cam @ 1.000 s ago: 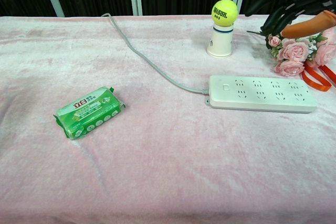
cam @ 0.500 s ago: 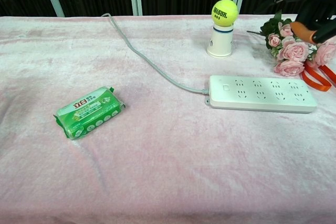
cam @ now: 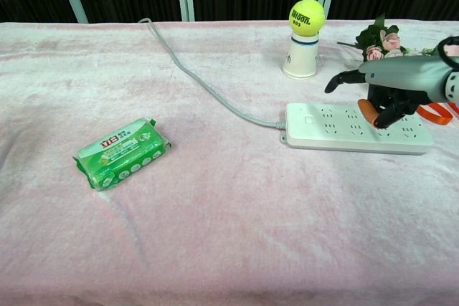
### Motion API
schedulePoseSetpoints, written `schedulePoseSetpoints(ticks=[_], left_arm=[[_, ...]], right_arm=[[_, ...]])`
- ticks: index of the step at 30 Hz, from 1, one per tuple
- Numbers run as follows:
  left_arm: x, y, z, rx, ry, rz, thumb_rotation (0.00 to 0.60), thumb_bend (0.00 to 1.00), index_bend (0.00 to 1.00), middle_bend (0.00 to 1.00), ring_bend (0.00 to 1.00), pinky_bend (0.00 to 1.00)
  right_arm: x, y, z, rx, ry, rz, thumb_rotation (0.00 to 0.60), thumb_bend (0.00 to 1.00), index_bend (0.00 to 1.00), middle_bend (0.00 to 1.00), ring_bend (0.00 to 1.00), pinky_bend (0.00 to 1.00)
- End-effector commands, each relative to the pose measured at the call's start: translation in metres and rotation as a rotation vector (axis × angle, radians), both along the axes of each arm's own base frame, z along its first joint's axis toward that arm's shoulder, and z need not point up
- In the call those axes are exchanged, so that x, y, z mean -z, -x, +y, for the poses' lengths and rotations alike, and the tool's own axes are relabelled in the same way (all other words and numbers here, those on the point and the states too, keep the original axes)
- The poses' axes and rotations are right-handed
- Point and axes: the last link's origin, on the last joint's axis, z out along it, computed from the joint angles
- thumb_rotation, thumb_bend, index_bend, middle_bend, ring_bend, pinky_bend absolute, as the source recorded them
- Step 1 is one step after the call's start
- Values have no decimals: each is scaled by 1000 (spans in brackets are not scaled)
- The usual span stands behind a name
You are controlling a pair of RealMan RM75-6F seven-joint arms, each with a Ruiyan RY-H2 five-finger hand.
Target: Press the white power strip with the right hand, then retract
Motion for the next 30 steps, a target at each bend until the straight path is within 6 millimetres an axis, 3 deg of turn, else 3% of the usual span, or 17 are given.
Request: schedulePoseSetpoints(ticks=[1,30], left_arm=[[0,0,0,0,0,0,600,374,257,98,43,96],[0,1,1,-7,-3,1,600,374,257,98,43,96]], right_arm=[[5,1,0,4,-3,10,600,782,150,949,995,1000],[28,-4,10,-22,-73,47,600,782,151,939,984,1000]])
